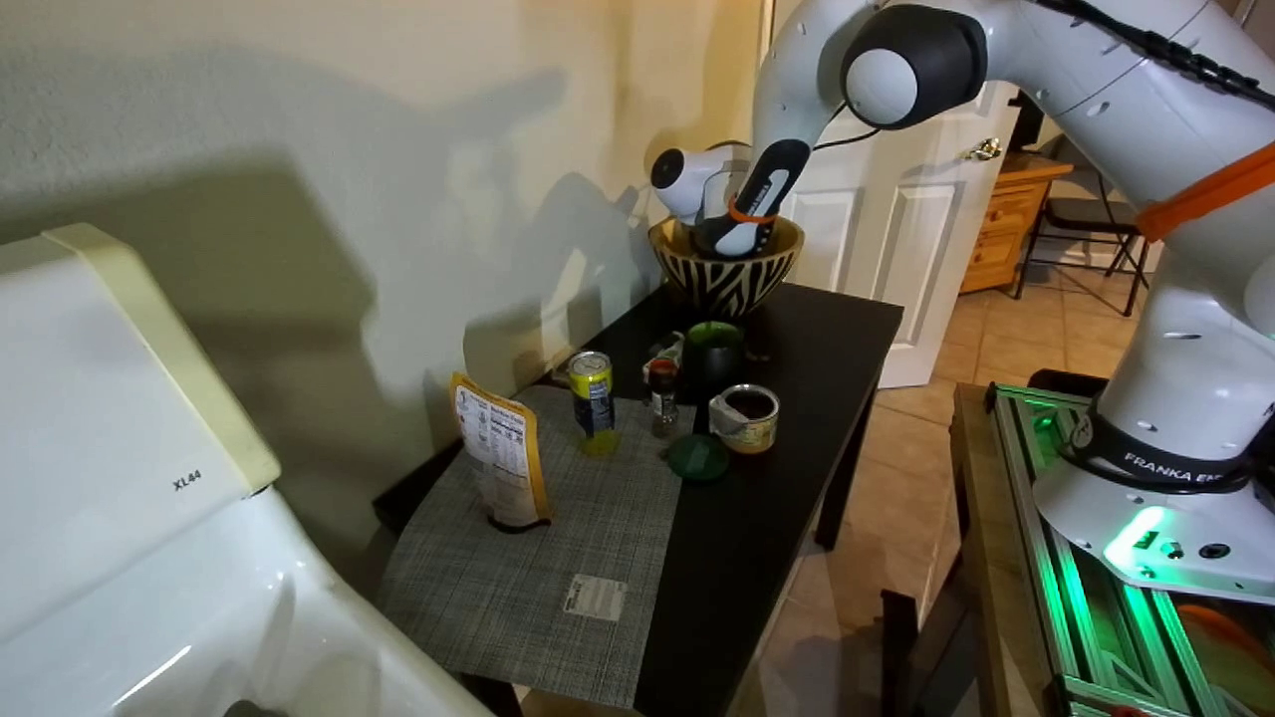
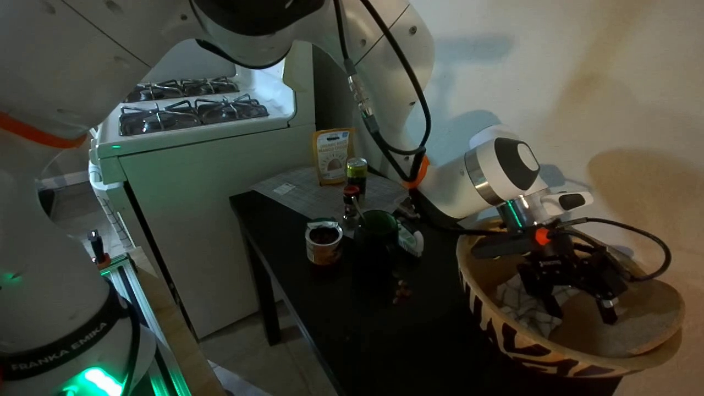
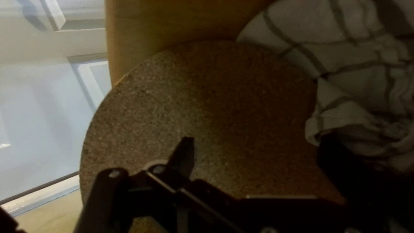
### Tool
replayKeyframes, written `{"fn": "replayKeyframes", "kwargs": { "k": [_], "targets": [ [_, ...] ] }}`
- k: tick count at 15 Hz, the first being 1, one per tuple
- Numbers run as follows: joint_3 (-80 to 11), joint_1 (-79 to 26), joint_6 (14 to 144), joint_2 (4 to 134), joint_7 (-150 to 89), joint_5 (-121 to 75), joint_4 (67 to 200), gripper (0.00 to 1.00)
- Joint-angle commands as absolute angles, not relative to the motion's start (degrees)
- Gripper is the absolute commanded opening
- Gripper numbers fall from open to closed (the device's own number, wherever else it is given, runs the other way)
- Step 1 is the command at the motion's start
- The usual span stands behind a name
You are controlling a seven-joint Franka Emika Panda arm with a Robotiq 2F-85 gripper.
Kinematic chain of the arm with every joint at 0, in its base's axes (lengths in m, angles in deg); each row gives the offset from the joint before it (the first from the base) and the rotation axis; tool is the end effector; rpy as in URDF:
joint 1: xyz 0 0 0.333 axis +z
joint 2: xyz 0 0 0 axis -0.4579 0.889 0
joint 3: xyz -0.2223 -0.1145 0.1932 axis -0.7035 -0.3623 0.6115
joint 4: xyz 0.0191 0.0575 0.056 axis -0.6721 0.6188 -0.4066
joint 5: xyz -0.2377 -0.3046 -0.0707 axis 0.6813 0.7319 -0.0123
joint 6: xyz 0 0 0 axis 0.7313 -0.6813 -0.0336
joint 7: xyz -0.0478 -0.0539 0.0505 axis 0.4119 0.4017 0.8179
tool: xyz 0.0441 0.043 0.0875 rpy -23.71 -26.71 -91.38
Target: Remove the coaster from the wooden bowl
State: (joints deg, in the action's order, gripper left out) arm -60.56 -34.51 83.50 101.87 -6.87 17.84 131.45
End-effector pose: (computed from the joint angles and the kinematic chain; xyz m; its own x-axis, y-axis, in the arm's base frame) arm 0.5972 -0.3800 0.1892 0.9467 -0.3070 0.0971 -0.2684 -0.5858 0.7647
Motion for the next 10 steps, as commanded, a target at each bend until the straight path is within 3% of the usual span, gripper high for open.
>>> {"fn": "replayKeyframes", "kwargs": {
  "k": [1, 10],
  "targets": [
    [-58.1, -36.1, 85.2, 97.9, -10.9, 17.7, 134.4, 1.0],
    [-53.4, -40.9, 89.5, 85.1, -20.4, 13.7, 141.9, 1.0]
  ]
}}
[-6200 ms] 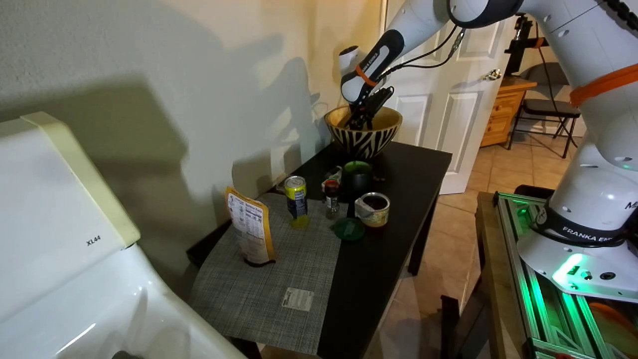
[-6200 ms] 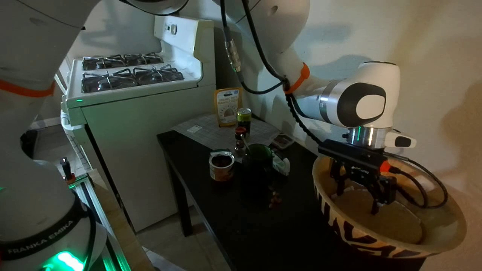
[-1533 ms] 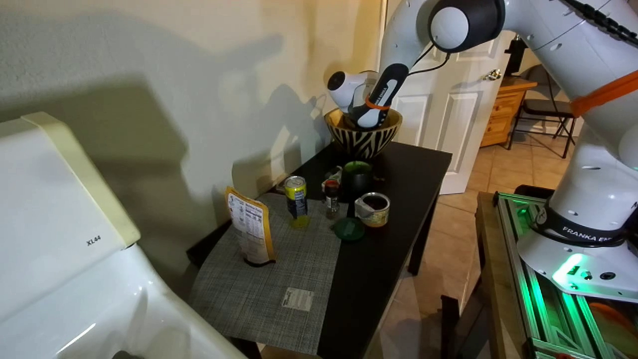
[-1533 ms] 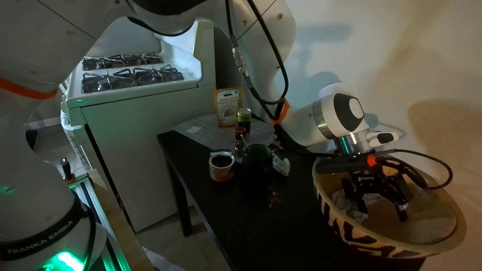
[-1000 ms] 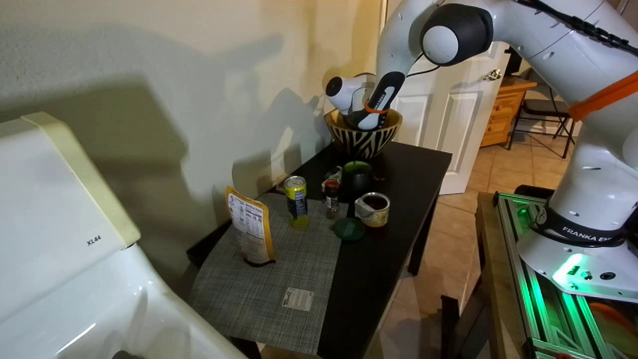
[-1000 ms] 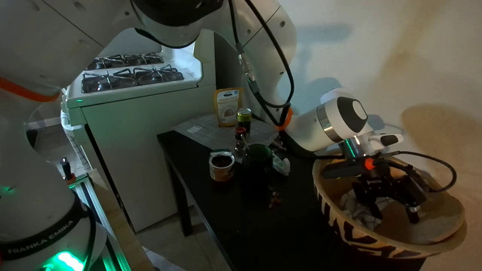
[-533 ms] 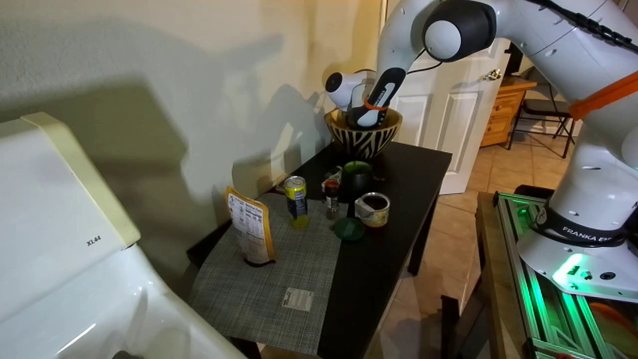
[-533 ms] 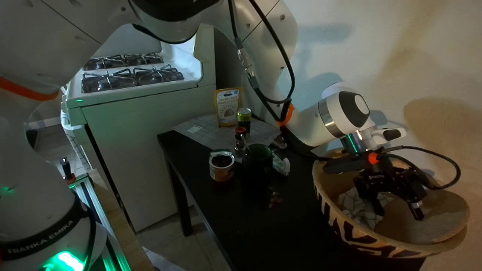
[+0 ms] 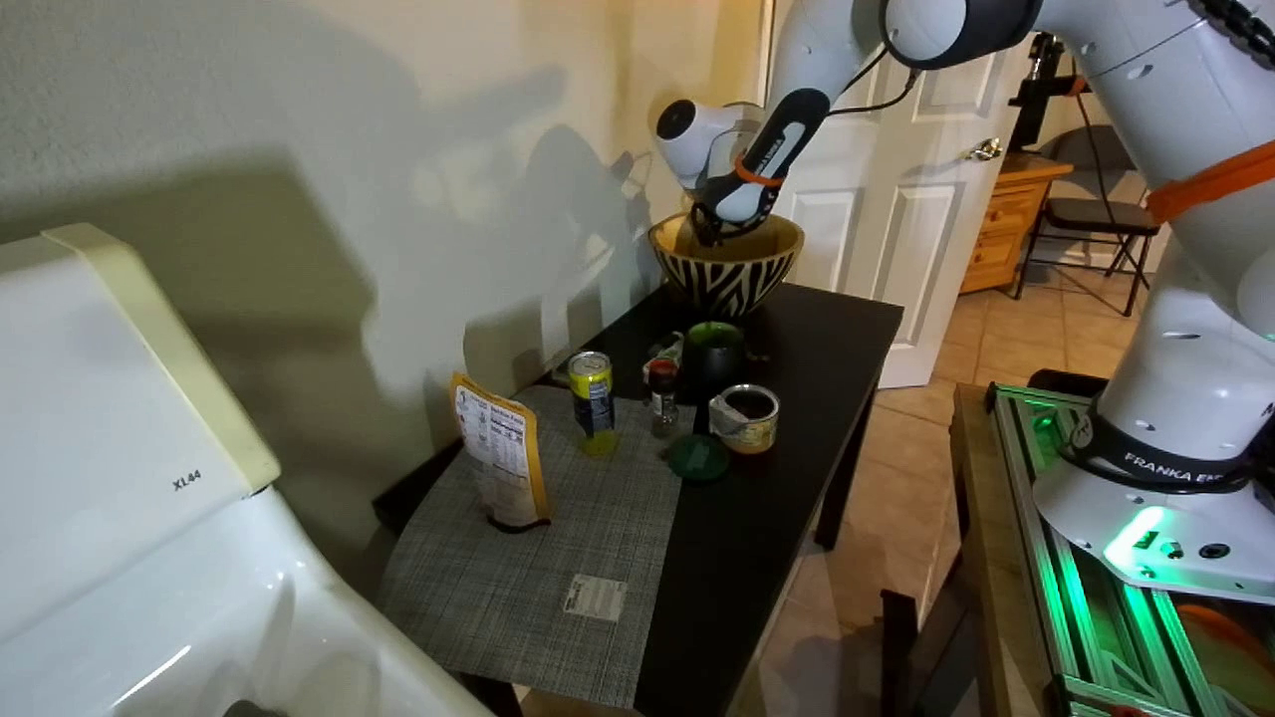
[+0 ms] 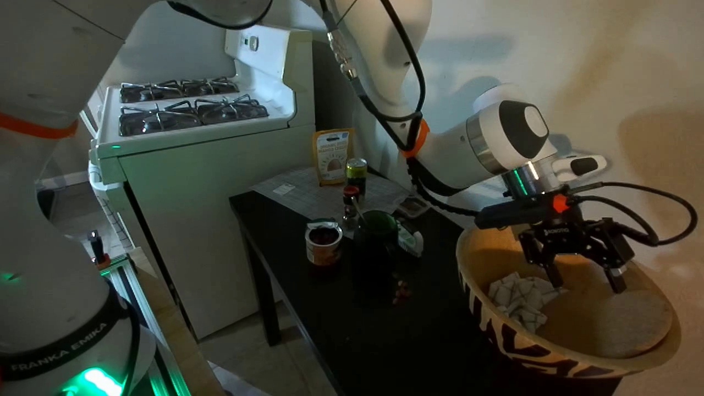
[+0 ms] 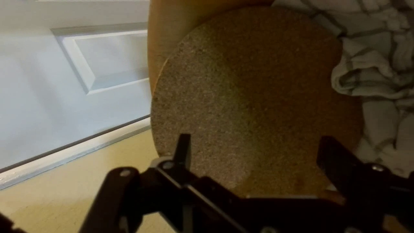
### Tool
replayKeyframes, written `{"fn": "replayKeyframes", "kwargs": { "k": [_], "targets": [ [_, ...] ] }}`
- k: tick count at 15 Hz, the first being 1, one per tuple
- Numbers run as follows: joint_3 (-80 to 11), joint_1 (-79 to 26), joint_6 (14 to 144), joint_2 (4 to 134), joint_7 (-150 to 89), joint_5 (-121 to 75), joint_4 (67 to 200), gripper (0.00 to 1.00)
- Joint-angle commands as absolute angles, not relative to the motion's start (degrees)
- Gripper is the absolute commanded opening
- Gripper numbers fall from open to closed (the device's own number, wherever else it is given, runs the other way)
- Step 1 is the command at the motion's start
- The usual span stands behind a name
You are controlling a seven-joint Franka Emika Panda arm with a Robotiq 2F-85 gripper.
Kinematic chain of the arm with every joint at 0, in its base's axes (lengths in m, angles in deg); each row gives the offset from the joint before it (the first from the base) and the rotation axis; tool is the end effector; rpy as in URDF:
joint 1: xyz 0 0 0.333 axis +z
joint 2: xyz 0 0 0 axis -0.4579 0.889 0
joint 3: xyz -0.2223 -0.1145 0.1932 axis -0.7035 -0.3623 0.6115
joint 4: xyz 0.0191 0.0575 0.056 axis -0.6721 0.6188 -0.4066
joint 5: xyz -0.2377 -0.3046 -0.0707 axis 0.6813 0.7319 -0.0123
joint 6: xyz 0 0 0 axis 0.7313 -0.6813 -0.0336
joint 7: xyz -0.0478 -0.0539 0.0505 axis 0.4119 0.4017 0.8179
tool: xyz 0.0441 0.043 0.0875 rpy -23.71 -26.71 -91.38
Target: Remove the coaster from the wooden bowl
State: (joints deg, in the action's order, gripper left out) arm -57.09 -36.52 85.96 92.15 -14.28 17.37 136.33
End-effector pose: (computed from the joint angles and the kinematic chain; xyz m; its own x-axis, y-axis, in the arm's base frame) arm 0.5962 -0.3686 0.2531 0.9668 -0.2279 0.1156 -0.2420 -0.6716 0.7002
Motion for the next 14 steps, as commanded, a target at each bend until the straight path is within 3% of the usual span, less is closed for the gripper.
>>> {"fn": "replayKeyframes", "kwargs": {
  "k": [1, 4, 6, 9, 11, 14],
  "targets": [
    [-52.2, -42.9, 90.7, 83.4, -23.6, 11.4, 142.7, 1.0],
    [-47.4, -51.8, 95.4, 79.9, -37.4, 3.6, 143.9, 1.0],
    [-39.5, -61.3, 94.6, 78.0, -46.3, -1.4, 143.4, 1.0],
    [-27.8, -73.7, 84.7, 79.1, -59.9, -10.5, 136.7, 1.0],
    [-26.4, -75.5, 74.9, 80.8, -68.2, -17.2, 130.2, 1.0],
    [-31.8, -71.5, 60.8, 82.9, -75.4, -20.7, 122.9, 1.0]
  ]
}}
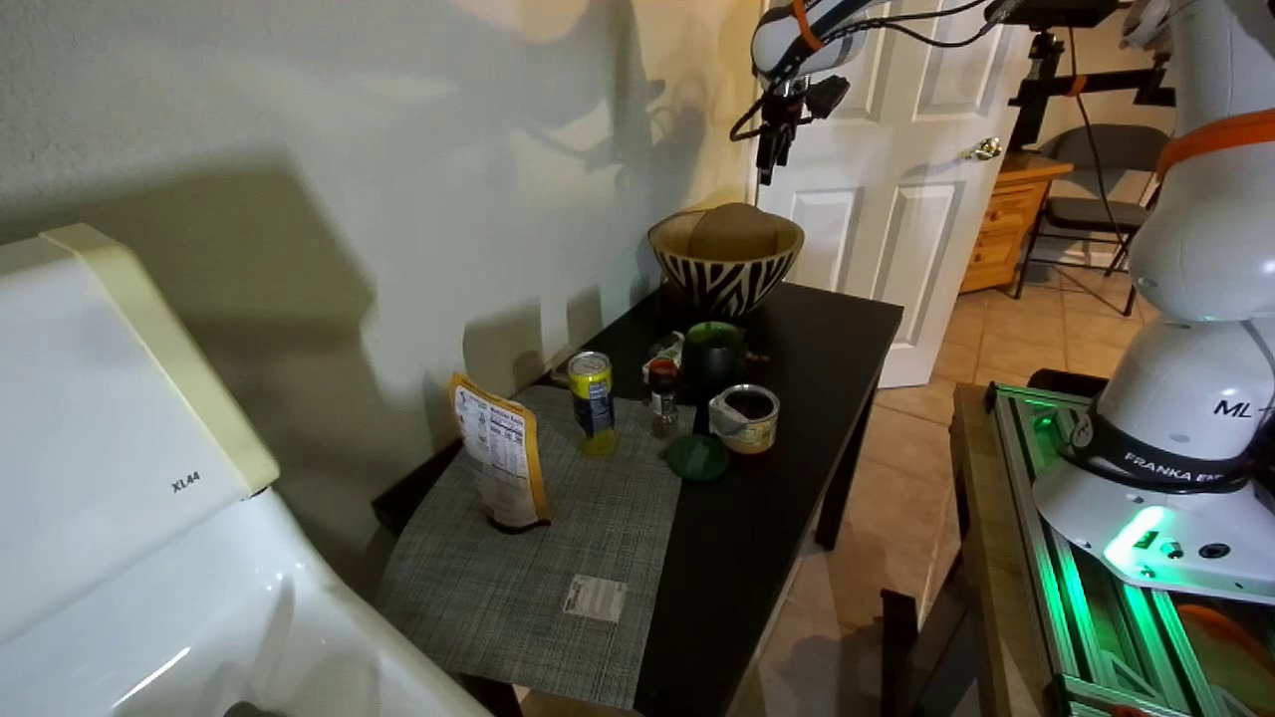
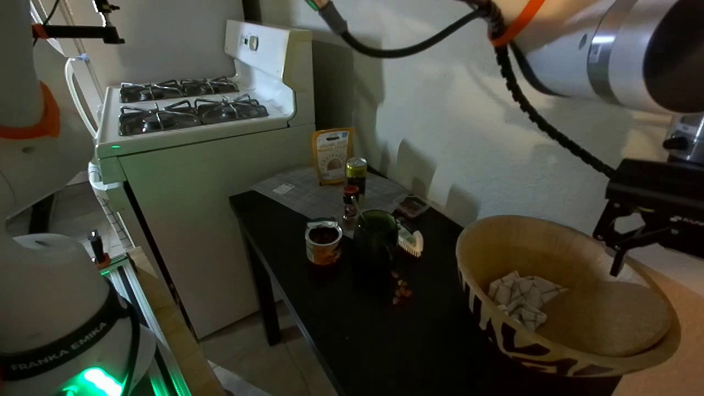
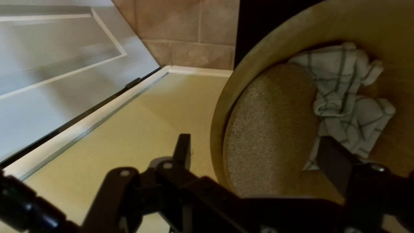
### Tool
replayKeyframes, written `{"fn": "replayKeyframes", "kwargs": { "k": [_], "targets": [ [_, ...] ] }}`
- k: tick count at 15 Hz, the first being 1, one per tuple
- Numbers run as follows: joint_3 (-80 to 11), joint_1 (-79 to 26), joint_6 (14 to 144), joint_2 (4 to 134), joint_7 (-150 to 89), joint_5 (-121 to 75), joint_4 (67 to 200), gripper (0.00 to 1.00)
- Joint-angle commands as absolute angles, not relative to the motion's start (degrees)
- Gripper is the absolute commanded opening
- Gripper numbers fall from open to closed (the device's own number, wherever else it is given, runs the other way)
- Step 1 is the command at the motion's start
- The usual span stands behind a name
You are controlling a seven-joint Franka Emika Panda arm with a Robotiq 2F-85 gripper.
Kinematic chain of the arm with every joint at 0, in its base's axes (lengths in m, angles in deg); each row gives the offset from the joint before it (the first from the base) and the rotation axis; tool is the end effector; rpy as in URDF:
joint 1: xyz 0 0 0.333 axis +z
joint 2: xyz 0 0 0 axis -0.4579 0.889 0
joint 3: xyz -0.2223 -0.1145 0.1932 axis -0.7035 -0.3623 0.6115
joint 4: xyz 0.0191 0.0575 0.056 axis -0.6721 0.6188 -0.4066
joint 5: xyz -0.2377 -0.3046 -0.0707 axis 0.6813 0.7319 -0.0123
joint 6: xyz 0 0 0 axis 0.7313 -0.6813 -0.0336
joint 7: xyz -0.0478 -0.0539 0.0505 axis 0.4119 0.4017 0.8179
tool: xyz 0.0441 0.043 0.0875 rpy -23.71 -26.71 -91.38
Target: Remove the coaster from the wooden bowl
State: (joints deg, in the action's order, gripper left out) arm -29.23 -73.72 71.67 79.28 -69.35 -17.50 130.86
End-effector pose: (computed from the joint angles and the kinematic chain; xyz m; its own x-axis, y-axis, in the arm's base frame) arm 0.4940 -0.5011 0.3907 0.9910 -0.1041 0.0841 -0.1191 -0.9727 0.1991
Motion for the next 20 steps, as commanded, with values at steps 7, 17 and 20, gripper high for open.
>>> {"fn": "replayKeyframes", "kwargs": {
  "k": [7, 17, 20],
  "targets": [
    [-37.0, -67.2, 48.5, 85.3, -74.9, -19.6, 116.8, 1.0],
    [-33.6, -76.3, 44.2, 96.7, -87.2, -36.8, 99.6, 1.0],
    [-32.1, -77.6, 41.9, 100.7, -89.8, -39.6, 95.2, 1.0]
  ]
}}
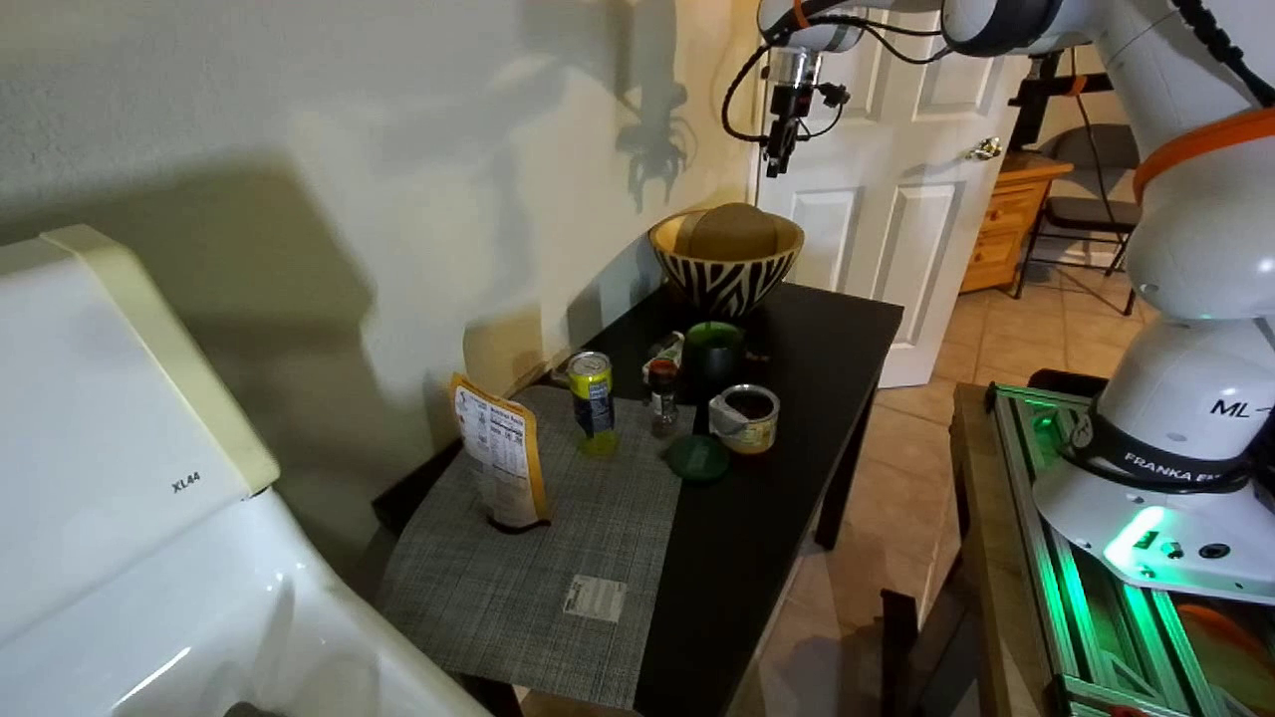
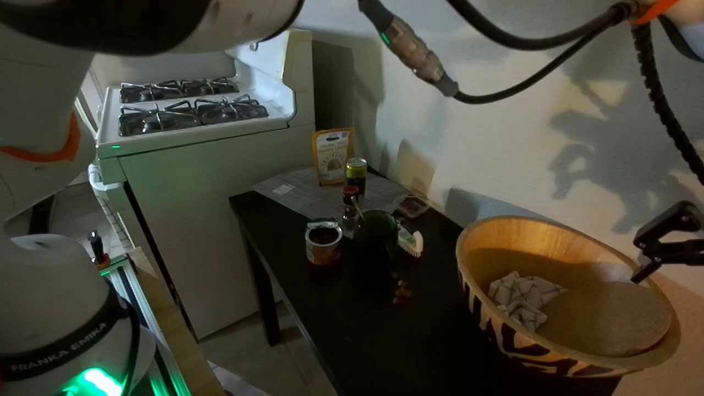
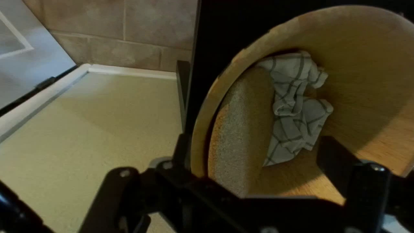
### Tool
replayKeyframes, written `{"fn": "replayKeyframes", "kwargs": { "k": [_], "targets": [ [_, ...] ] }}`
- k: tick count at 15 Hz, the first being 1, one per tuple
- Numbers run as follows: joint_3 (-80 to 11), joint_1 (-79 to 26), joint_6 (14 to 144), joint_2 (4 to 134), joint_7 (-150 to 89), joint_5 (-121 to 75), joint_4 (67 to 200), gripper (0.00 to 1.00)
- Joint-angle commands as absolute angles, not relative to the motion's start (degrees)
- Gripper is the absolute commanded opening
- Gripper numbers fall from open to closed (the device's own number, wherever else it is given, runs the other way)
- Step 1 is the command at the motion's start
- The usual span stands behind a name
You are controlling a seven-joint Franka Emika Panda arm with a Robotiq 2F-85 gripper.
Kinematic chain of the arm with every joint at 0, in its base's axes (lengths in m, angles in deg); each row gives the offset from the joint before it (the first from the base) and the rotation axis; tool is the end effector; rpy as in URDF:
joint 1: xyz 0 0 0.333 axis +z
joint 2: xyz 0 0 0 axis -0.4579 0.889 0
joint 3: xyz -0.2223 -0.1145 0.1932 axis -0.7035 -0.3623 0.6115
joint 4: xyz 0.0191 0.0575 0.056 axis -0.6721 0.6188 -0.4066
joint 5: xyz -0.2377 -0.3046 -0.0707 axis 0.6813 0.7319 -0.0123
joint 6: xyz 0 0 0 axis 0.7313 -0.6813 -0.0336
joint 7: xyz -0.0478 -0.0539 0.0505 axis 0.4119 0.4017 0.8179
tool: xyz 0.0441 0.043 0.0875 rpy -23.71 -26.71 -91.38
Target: Remove the coaster from the wooden bowl
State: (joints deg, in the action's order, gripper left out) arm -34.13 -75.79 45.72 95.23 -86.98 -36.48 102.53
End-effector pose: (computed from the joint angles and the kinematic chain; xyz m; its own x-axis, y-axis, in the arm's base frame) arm 0.4876 -0.5714 0.3841 0.9964 -0.0324 0.0782 -0.0223 -0.9917 -0.1268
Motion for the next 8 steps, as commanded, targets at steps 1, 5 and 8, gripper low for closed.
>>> {"fn": "replayKeyframes", "kwargs": {
  "k": [1, 5, 8],
  "targets": [
    [-31.8, -77.7, 41.4, 102.1, -90.2, -39.8, 93.6, 1.0],
    [-30.9, -77.5, 39.7, 106.9, -90.5, -39.6, 87.6, 1.0],
    [-30.3, -77.4, 38.4, 109.7, -90.1, -39.3, 83.6, 1.0]
  ]
}}
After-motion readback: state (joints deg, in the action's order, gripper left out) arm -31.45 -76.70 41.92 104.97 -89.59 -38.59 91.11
